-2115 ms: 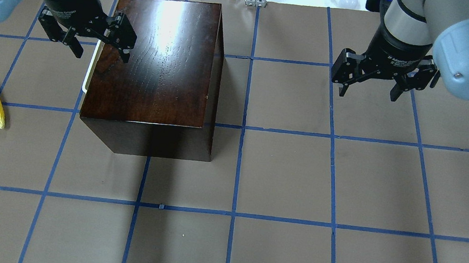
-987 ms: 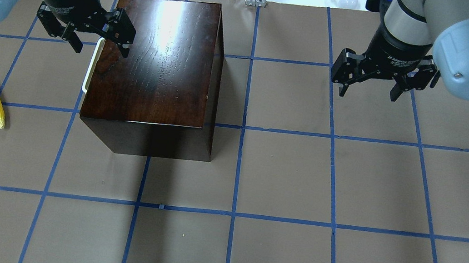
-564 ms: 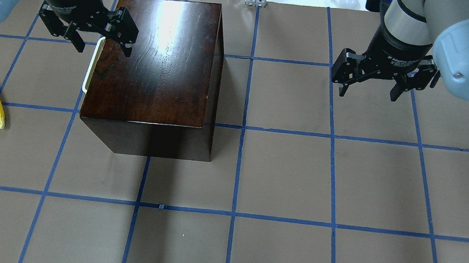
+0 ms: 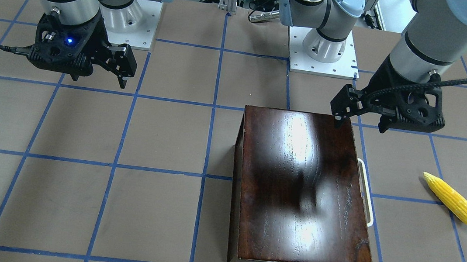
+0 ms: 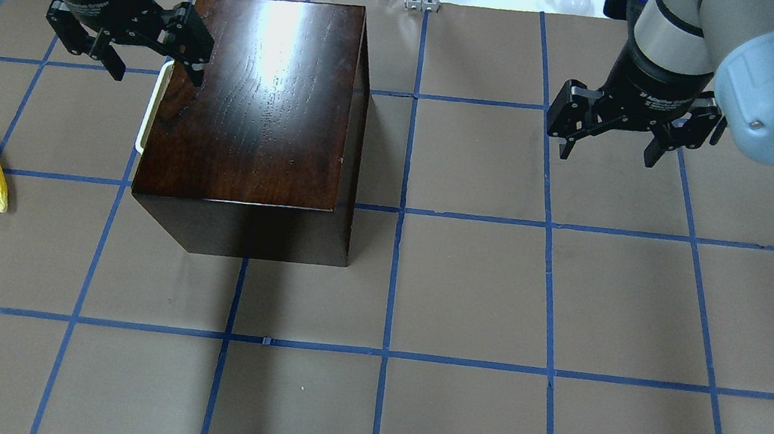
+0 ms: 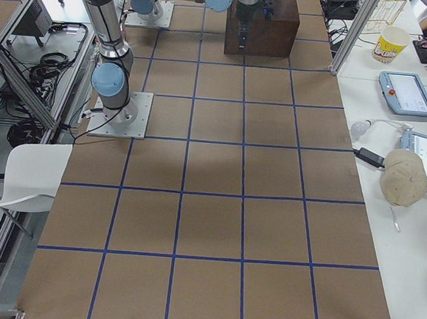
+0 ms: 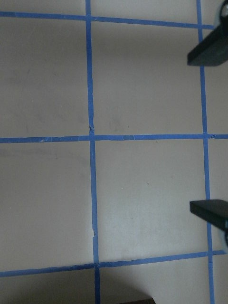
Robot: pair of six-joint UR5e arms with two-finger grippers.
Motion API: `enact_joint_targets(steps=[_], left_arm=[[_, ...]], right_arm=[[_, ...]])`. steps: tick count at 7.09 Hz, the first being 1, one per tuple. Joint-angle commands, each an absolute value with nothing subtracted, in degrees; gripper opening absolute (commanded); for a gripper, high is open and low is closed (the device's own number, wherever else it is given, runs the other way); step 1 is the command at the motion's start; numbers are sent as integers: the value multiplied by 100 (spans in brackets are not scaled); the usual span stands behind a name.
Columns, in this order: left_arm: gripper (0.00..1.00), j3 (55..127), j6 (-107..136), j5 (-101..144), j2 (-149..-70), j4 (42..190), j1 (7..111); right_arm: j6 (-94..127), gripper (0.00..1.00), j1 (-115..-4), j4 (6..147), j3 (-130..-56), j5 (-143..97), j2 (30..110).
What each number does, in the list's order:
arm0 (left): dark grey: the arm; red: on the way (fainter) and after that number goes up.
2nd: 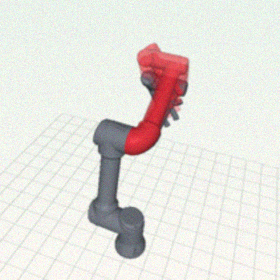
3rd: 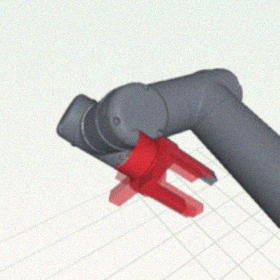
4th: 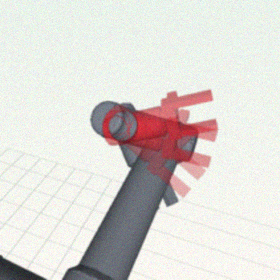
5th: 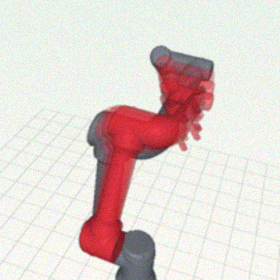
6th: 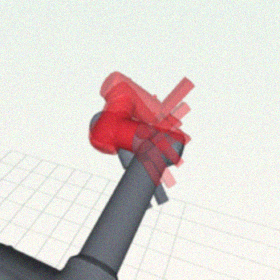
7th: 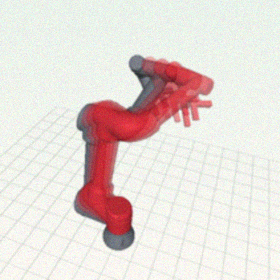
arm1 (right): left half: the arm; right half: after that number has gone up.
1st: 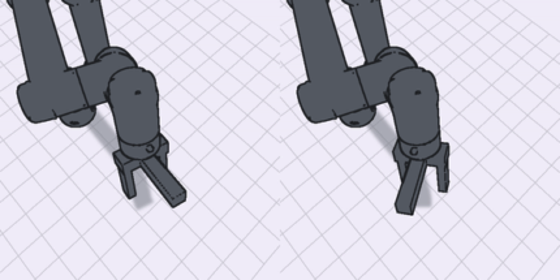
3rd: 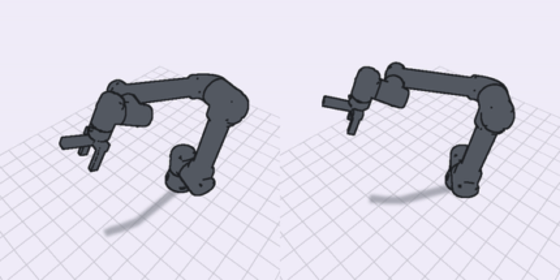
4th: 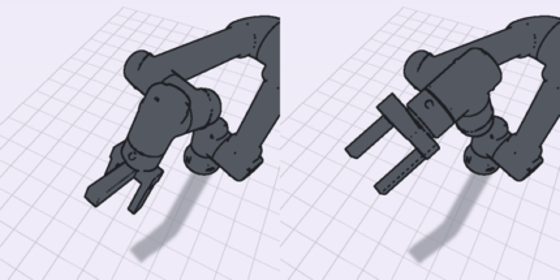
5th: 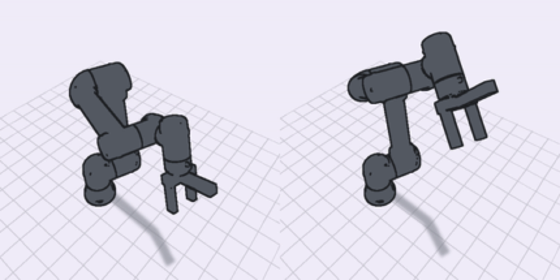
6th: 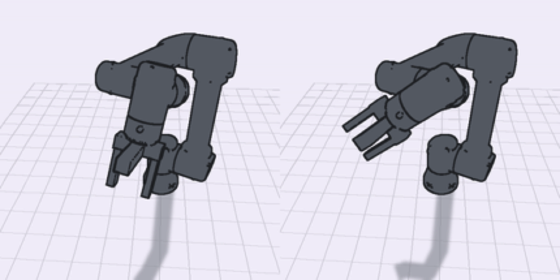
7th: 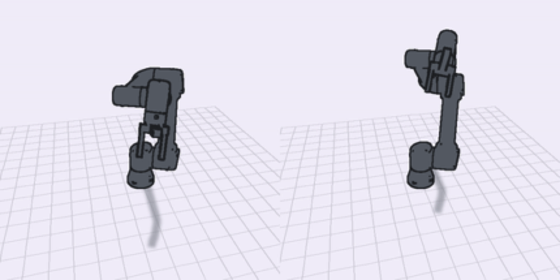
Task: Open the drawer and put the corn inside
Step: 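Move the left gripper outward and down beside the white drawer handle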
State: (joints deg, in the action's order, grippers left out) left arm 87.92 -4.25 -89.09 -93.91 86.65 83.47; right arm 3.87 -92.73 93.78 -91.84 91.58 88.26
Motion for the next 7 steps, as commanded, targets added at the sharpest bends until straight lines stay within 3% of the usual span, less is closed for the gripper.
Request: enact_joint_targets(steps=[1, 4, 7], left_arm=[[100, 8798, -946, -8571, -9457, 8640, 7738], [100, 8824, -2141, -7981, -9632, 8648, 6629], [100, 8903, -2837, -7676, -10018, 8561, 6548]], right_arm=[[387, 100, -9272, 9378, -9185, 9158, 8824], [387, 100, -9272, 9378, -9185, 9158, 8833], [387, 100, -9272, 9378, -9185, 9158, 8824]])
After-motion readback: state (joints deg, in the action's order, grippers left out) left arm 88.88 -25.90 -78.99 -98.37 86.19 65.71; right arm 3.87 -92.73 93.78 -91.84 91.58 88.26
